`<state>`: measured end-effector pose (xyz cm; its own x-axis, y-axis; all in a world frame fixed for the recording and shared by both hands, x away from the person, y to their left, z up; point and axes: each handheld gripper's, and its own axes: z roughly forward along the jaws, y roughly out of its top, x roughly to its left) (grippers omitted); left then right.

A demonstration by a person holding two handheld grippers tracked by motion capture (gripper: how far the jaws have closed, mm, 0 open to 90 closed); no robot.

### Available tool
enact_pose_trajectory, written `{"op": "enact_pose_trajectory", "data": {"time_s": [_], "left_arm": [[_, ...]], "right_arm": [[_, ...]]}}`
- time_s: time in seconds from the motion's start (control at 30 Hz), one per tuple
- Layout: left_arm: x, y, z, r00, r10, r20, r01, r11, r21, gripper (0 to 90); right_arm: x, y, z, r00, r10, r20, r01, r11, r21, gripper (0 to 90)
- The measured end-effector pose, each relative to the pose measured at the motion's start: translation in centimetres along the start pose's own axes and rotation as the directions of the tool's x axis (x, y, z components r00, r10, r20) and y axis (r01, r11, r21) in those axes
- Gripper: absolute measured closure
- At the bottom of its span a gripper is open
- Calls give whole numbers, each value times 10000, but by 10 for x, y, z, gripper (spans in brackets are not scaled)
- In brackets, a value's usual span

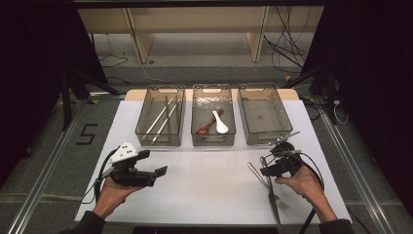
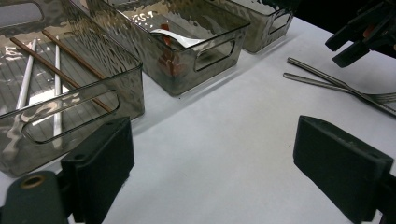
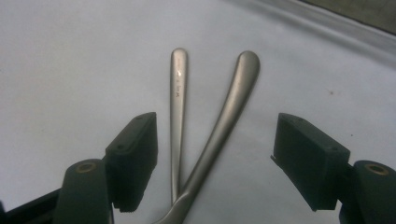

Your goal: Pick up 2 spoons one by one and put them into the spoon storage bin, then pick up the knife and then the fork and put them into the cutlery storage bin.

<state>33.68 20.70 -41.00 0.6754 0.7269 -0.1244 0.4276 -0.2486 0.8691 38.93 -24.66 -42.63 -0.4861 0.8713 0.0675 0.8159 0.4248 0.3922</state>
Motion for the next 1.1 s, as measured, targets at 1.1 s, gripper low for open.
{"op": "enact_pose_trajectory", "data": {"time_s": [1.1], "left_arm": [[0,-1,1,10000,-43,-34,43,10000,84,118]], "right_arm": [[-1,-12,23,9996,-286,-55,291,9867,1602,526]]}}
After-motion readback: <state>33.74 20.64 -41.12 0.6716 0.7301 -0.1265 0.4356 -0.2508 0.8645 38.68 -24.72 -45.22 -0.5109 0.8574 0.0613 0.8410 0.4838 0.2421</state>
